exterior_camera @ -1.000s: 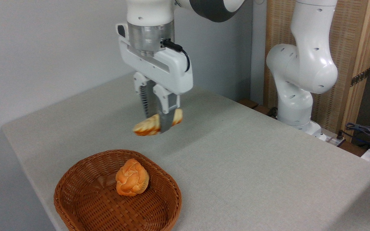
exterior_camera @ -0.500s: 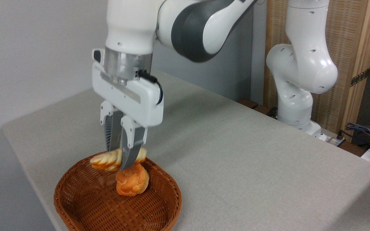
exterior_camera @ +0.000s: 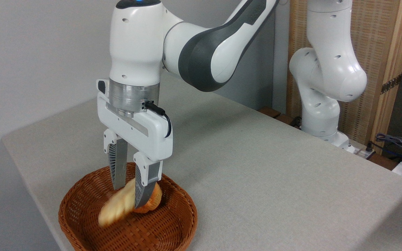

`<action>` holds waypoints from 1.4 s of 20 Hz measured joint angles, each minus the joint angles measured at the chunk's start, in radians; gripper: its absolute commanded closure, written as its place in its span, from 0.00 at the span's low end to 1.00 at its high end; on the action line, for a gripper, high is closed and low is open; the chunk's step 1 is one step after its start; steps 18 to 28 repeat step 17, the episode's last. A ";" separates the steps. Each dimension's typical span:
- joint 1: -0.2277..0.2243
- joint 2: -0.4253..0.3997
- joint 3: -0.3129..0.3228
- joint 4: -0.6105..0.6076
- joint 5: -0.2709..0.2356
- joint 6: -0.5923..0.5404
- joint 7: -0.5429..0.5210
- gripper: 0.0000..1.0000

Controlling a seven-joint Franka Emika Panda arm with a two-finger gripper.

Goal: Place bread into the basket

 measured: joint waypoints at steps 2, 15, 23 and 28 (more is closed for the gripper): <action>0.000 0.000 0.000 0.001 0.000 0.000 0.000 0.00; 0.006 -0.053 0.002 0.088 0.000 -0.267 -0.005 0.00; 0.008 -0.071 0.002 0.132 0.000 -0.374 -0.005 0.00; 0.008 -0.071 0.002 0.132 0.000 -0.374 -0.005 0.00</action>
